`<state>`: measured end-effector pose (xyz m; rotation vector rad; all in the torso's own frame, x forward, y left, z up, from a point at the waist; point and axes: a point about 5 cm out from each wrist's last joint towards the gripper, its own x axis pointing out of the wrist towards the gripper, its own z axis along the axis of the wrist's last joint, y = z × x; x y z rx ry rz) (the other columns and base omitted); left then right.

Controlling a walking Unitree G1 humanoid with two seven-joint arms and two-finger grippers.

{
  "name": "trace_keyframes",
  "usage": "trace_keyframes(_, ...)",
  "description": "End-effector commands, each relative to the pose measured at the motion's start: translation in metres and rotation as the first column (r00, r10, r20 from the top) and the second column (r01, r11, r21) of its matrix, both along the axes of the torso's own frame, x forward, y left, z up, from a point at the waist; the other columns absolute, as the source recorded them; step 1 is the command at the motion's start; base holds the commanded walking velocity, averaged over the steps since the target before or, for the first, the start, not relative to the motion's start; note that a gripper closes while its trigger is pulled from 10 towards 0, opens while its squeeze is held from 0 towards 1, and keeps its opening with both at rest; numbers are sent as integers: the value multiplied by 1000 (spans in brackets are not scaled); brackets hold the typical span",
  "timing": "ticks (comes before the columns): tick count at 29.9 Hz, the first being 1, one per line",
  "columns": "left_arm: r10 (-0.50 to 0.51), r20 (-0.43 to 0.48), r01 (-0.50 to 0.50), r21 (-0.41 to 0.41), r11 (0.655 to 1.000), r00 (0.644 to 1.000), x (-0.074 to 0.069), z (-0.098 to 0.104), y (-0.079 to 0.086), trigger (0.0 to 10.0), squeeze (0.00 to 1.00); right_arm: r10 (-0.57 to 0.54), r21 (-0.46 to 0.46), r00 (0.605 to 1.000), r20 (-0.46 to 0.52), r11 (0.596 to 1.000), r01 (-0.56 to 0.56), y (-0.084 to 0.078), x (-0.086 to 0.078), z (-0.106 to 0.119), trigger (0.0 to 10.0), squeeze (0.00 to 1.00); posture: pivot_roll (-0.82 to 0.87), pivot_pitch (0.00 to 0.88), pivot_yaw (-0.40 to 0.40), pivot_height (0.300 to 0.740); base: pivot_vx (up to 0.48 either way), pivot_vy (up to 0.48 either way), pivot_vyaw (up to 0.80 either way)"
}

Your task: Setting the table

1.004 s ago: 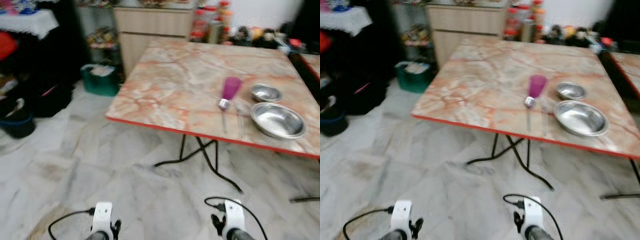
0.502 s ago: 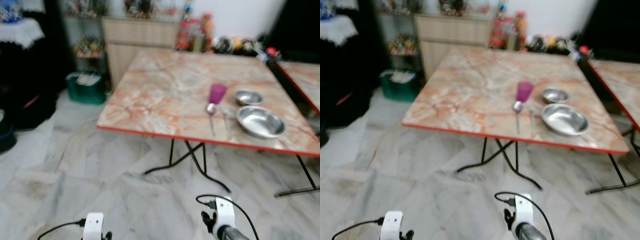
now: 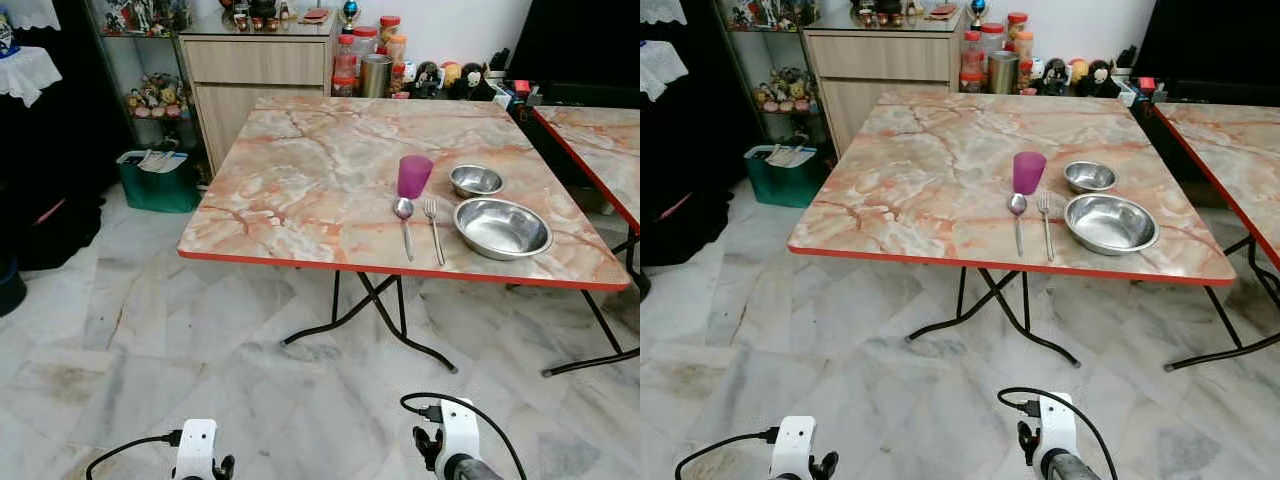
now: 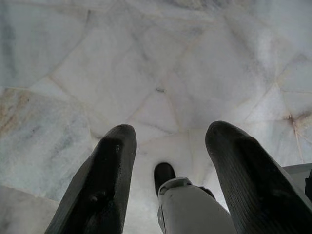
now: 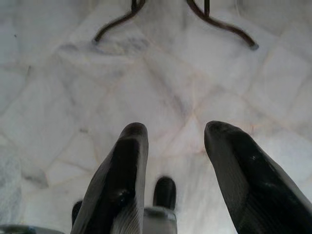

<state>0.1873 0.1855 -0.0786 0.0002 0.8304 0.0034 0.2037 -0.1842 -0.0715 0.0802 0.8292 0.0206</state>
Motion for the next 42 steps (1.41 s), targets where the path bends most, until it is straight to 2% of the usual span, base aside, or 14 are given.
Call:
trace_keyframes(1, -13, 33, 13, 4, 1000, 999, 5, 3, -1, 10000, 0, 5, 3, 998, 66, 1000, -5, -1, 11, 8, 10000, 0, 72, 0, -3, 740, 0, 0, 0)
trace_keyframes(11, 48, 227, -54, 21, 998, 973, 22, 22, 15, 10000, 0, 48, -26, 962, 267, 999, -43, -5, 26, 26, 10000, 0, 81, 0, -3, 740, 0, 0, 0)
trace_keyframes(14, 48, 228, -54, 21, 998, 972, 22, 22, 15, 10000, 0, 49, -25, 962, 269, 999, -44, -5, 26, 26, 10000, 0, 81, 0, -3, 740, 0, 0, 0)
trace_keyframes(18, 1, 83, -4, 30, 1000, 997, 2, 5, 9, 10000, 0, 108, -28, 868, 485, 994, -108, 12, 56, 58, 10000, 0, 80, 0, 10, 740, 0, 0, 0)
trace_keyframes(19, 1, 83, -4, 30, 1000, 997, 2, 5, 9, 10000, 0, 108, -28, 868, 485, 994, -108, 12, 56, 58, 10000, 0, 80, 0, 10, 740, 0, 0, 0)
trace_keyframes(20, 21, 76, -23, 26, 999, 997, 0, 4, 10, 10000, 0, 111, -28, 846, 521, 993, -113, 16, 62, 64, 10000, 0, 78, 0, 12, 740, 0, 0, 0)
trace_keyframes(25, 32, 39, -33, 29, 999, 999, -4, 1, 10, 10000, 0, 110, -8, 820, 561, 992, -127, 29, 71, 73, 10000, 0, 75, 0, 14, 740, 0, 0, 0)
trace_keyframes(28, 11, 87, -15, 46, 999, 996, 5, 7, 9, 10000, 0, 153, -44, 813, 562, 987, -155, 32, 71, 73, 10000, 0, 67, 0, 18, 740, 0, 0, 0)
trace_keyframes(29, 17, 181, -28, 55, 998, 983, 20, 18, 10, 10000, 0, 157, -50, 804, 574, 986, -157, 33, 72, 75, 10000, 0, 66, 0, 17, 740, 0, 0, 0)
trace_keyframes(30, 24, 211, -36, 56, 998, 977, 25, 22, 11, 10000, 0, 153, -47, 801, 579, 987, -155, 33, 73, 76, 10000, 0, 67, 0, 17, 740, 0, 0, 0)
trace_keyframes(31, 59, 310, -77, 45, 996, 949, 40, 35, 15, 10000, 0, 154, -46, 789, 595, 986, -158, 33, 75, 79, 10000, 0, 65, 0, 15, 740, 0, 0, 0)
trace_keyframes(34, 83, 381, -101, 27, 995, 921, 49, 45, 18, 10000, 0, 162, -53, 777, 609, 985, -164, 33, 77, 82, 10000, 0, 73, 0, 11, 740, 0, 0, 0)
trace_keyframes(36, 91, 488, -122, 31, 992, 868, 63, 62, 23, 10000, 0, 151, -47, 753, 641, 986, -157, 35, 83, 91, 10000, 0, 78, 0, 9, 740, 0, 0, 0)
trace_keyframes(42, 86, 614, -131, 28, 991, 785, 81, 87, 25, 10000, 0, 141, -42, 696, 704, 987, -158, 42, 98, 110, 10000, 0, 80, 0, 7, 740, 0, 0, 0)
